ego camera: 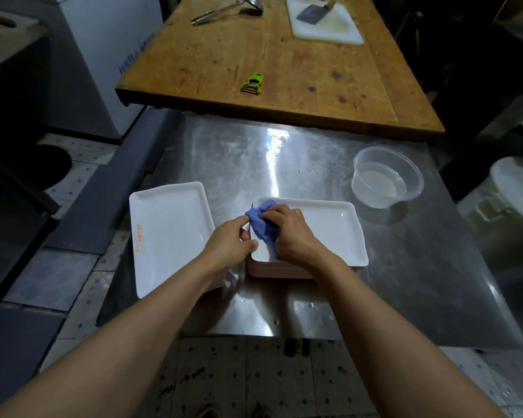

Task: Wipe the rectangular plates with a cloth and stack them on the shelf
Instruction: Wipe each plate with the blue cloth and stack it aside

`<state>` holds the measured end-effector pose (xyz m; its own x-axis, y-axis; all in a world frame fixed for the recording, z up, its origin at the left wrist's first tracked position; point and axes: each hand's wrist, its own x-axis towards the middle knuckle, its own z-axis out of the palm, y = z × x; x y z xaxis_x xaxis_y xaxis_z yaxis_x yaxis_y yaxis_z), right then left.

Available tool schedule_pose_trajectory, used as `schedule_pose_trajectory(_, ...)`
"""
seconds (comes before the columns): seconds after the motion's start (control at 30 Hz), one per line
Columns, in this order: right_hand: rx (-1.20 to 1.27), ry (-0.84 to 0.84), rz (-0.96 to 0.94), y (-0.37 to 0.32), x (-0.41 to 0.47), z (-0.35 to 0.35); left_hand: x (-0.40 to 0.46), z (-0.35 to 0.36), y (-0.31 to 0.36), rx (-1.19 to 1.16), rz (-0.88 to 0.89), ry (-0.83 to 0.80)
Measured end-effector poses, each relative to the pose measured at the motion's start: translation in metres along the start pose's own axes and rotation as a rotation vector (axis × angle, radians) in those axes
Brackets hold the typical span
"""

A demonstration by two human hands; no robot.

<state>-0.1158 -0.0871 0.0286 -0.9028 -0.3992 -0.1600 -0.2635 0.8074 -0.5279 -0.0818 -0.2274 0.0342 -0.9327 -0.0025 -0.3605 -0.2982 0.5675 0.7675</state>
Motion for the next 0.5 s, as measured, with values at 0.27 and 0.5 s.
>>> schedule_pose_trajectory(0.27,-0.046,-0.112,-0.074,-0.004,-0.037,-0.009,0.001,-0.010,0.007,-0.230,-0.119,-0.093)
schedule_pose_trajectory(0.5,-0.177,-0.072,-0.076,-0.005,-0.056,-0.009,0.005,0.002,0.012,0.031,-0.056,0.132)
